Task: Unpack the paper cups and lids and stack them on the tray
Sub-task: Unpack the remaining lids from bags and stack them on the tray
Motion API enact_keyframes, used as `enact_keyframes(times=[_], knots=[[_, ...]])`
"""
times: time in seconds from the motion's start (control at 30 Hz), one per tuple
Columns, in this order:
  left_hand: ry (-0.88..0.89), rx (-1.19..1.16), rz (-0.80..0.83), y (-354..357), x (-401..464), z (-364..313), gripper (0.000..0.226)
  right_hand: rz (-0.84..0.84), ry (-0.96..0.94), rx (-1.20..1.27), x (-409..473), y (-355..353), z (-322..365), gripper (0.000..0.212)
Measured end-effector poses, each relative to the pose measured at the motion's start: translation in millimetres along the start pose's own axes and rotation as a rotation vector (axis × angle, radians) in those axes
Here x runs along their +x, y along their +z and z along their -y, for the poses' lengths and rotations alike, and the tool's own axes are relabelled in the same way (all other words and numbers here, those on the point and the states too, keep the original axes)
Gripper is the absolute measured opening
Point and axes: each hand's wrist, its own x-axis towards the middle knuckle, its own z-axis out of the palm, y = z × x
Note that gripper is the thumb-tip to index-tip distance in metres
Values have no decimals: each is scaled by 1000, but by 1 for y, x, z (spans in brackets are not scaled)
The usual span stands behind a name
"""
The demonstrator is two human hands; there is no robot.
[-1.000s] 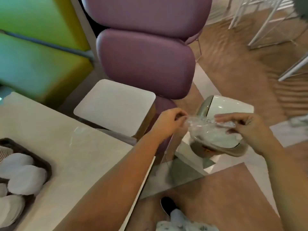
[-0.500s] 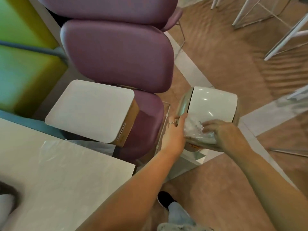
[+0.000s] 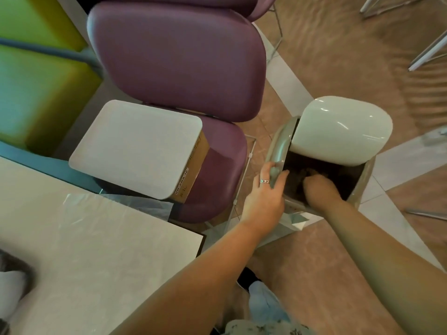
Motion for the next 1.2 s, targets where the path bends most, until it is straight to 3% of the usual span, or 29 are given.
enact_keyframes(times=[0.37,0.57,0.8,0.97,1.2], knots=[[-29,-47,163,-9,-2,-3,62,81,-88,126,-15,-33,3,26],[-9,-106,102,-33,-17,4,57,-316,-296,355,-69,-78,29,17],[-168,-132,-97,-127,-65,18,47,-446,-601,453,-110,-93,112,19],[-347,13,-277,-187,-125,50,38,-396,-786,466,-142,-84,187,28],[-574,58,-340,-234,-242,96,45,-158,-1047,309,-192,-47,280,35]])
